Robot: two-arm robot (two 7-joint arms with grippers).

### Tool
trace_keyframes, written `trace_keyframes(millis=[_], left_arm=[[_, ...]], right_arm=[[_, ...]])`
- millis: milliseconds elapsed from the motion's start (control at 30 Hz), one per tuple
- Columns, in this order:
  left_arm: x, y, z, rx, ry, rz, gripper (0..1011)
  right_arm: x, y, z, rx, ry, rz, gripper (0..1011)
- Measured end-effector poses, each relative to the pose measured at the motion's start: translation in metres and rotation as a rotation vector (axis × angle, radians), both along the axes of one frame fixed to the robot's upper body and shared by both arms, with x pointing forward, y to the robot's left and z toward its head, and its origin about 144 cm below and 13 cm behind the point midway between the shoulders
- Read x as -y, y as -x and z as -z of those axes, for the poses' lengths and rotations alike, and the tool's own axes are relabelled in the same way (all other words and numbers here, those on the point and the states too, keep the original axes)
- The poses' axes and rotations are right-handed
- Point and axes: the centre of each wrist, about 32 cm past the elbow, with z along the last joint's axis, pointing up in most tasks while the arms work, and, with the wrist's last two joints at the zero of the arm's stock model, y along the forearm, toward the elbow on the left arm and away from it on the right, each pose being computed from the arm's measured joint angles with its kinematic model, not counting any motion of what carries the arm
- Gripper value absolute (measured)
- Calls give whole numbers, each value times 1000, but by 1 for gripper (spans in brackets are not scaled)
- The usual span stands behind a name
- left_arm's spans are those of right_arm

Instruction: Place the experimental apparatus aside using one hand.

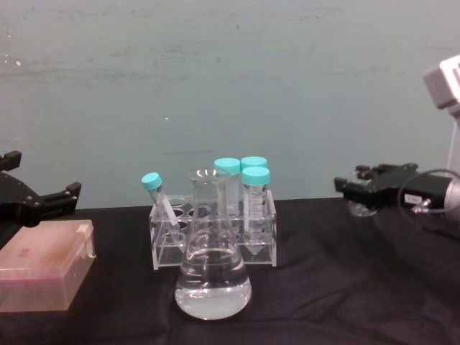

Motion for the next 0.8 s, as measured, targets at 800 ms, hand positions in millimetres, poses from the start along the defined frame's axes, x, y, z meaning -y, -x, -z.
trace_keyframes(millis=[800], left_arm=[[0,0,0,0,0,0,1000]], right_arm=[[-13,-2,1,15,-37,290,501]])
